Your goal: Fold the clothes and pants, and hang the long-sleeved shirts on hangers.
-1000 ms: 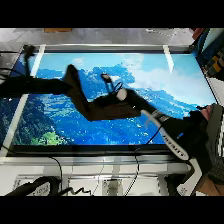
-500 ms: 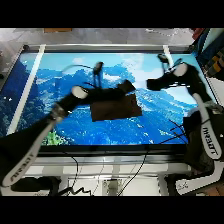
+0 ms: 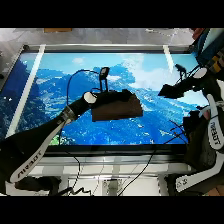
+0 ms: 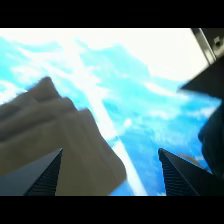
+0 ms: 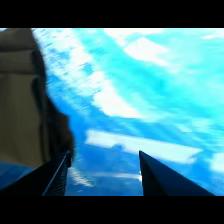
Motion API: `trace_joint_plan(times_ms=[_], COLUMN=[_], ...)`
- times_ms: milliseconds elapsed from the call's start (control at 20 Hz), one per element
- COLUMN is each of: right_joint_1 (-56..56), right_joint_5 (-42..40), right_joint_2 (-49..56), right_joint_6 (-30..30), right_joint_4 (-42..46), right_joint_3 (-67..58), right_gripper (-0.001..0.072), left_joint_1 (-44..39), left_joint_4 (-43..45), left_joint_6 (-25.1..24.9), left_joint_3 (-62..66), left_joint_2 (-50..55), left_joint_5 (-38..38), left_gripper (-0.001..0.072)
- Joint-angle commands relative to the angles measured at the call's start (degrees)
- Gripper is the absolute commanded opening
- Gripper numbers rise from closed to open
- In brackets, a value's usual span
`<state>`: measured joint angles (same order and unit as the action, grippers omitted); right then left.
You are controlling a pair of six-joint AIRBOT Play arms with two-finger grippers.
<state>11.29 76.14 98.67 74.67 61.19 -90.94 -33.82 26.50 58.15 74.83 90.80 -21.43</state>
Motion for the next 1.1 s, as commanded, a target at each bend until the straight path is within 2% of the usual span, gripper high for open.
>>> trace_joint_plan(times_ms=[0,50,100,300,450,550,650,700,750,800,1050], right_joint_1=[-0.70,-2.12,-3.67,-11.72,-17.35,-21.22,-24.76,-26.25,-27.56,-28.41,-26.21], right_joint_5=[3.87,3.34,2.58,-2.29,-4.24,-5.64,-6.84,-7.67,-9.01,-10.45,-10.58], right_joint_2=[6.78,8.55,9.92,13.38,14.60,15.17,15.13,15.13,15.02,14.69,10.69], right_joint_6=[-3.78,-3.76,-3.74,-3.15,-3.58,-4.98,-8.98,-9.99,-9.99,-9.88,-8.20], right_joint_4=[-15.32,-15.47,-14.47,-6.60,-5.99,-5.53,-5.60,-5.55,-5.53,-5.55,-4.13], right_joint_3=[0.04,0.04,0.04,0.04,0.02,-0.02,-0.09,-0.50,-1.14,-1.97,-11.72], right_gripper=[0.0535,0.0675,0.0705,0.0699,0.0693,0.0659,0.0519,0.0373,0.0169,0.0015,0.0017], left_joint_1=[3.13,3.78,4.33,5.49,5.46,5.49,5.97,6.38,7.15,8.20,15.43], left_joint_4=[0.00,0.02,0.00,0.02,0.02,0.02,0.04,0.04,0.04,0.57,16.74], left_joint_6=[-0.02,-0.04,-0.02,-0.02,-0.04,-0.04,-0.04,-0.07,-0.07,-0.09,-0.09], left_joint_3=[0.00,0.00,0.00,0.00,0.00,0.00,0.00,0.00,0.00,0.00,0.00], left_joint_2=[-1.75,-2.01,-2.14,-2.16,-2.16,-2.16,-2.19,-2.19,-2.21,-2.36,-8.90], left_joint_5=[-2.45,-3.50,-4.52,-6.95,-6.95,-6.93,-7.45,-8.17,-9.35,-10.49,-15.17], left_gripper=[0.0702,0.0702,0.0702,0.0702,0.0702,0.0702,0.0702,0.0701,0.0700,0.0698,0.0689])
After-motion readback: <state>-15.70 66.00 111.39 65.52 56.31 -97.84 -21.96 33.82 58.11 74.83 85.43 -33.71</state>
